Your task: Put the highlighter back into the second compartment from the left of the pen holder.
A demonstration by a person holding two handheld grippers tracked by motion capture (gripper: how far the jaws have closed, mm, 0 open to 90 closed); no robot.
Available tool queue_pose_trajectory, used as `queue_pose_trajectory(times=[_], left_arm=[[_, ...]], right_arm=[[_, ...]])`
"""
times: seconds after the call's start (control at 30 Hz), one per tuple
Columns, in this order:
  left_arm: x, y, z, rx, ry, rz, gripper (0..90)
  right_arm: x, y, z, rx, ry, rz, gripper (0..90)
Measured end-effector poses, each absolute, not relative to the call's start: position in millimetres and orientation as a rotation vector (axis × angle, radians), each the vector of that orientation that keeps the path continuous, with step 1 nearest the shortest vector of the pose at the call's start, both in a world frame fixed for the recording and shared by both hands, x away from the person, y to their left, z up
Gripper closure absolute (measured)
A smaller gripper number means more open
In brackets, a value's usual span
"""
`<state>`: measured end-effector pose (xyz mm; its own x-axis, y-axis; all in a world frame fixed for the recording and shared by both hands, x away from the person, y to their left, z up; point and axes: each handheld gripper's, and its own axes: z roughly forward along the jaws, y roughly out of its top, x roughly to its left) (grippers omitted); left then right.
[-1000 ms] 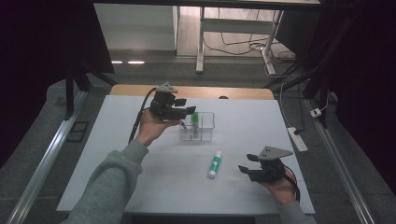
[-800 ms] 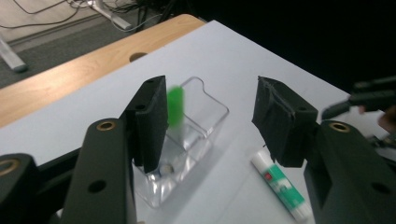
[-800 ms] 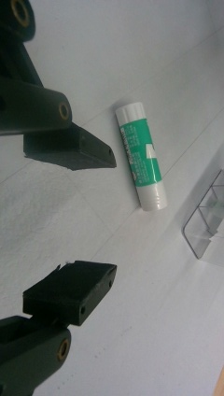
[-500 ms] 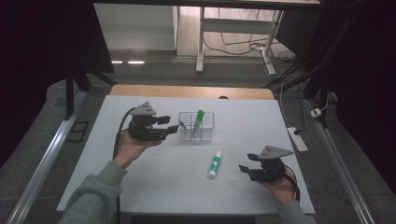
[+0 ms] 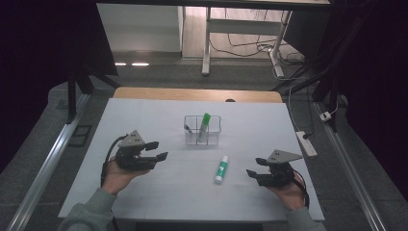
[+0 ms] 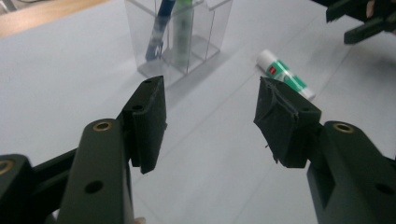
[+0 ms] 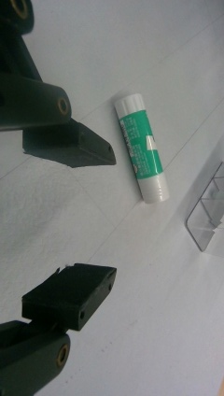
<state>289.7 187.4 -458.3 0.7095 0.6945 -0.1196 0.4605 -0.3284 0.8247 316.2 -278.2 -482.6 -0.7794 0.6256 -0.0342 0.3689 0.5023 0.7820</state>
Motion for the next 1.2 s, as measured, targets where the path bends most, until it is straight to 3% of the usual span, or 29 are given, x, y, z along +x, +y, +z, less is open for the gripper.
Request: queue_pose_trajectory(times=[0.7, 1.2], left_arm=[[264.0, 220.4, -498.6, 1.974, 1.017, 0.288, 39.2], [272.6, 186.9, -488.9, 2.018, 0.973, 0.257, 36.3]], right_arm=[[317.8, -279.0, -483.8, 0.854, 2.436, 1.135, 38.3], [315.9, -284.3, -483.7, 0.870, 2.423, 1.130, 38.3]])
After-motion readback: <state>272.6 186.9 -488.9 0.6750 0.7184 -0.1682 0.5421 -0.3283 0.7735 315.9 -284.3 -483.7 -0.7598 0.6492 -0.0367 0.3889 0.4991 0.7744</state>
